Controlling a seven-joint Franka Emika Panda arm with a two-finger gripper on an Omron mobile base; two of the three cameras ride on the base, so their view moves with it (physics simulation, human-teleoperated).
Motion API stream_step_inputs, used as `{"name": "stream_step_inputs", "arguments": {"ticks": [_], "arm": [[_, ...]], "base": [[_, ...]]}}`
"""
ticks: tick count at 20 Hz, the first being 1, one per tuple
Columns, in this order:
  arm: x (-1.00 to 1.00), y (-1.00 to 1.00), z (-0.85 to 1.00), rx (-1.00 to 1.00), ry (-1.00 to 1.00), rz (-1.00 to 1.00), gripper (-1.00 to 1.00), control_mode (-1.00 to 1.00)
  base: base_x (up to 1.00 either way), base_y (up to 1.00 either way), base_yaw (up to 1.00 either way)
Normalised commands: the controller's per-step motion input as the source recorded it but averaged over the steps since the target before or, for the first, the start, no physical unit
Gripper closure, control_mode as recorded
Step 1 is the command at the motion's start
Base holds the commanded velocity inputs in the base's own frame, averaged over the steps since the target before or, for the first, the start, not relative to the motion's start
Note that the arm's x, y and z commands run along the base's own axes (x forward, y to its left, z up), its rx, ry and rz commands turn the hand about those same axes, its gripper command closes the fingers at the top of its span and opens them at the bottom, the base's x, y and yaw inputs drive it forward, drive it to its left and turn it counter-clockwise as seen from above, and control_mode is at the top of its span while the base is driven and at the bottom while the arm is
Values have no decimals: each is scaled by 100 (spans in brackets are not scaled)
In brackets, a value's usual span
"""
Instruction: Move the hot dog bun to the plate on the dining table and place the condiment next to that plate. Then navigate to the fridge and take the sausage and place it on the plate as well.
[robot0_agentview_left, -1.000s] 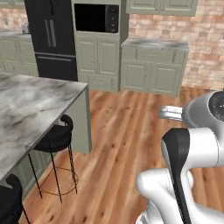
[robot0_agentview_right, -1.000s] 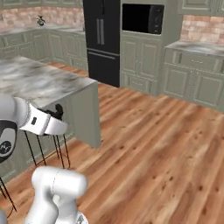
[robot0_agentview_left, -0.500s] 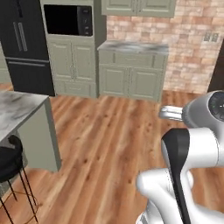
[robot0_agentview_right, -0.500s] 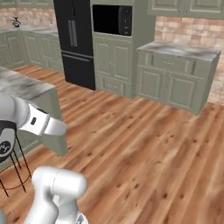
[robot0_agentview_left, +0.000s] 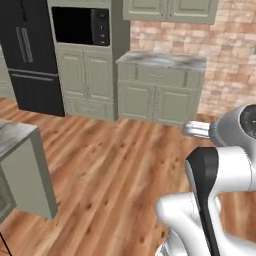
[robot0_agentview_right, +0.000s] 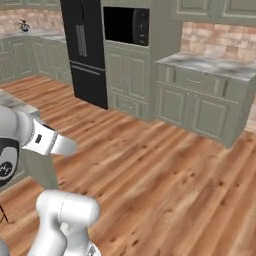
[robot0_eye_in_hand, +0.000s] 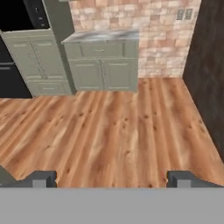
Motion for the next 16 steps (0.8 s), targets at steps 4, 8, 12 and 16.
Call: {"name": "stream_step_inputs", "arguments": {"ticks": [4, 8, 12, 16], "arm": [[0, 0, 0, 0, 0, 0, -100, 100], [0, 0, 0, 0, 0, 0, -100, 100], [0, 0, 0, 0, 0, 0, -100, 100], [0, 0, 0, 0, 0, 0, -100, 100]], "base": [[100, -32, 47], [100, -35, 49], [100, -38, 45], [100, -37, 37]]}}
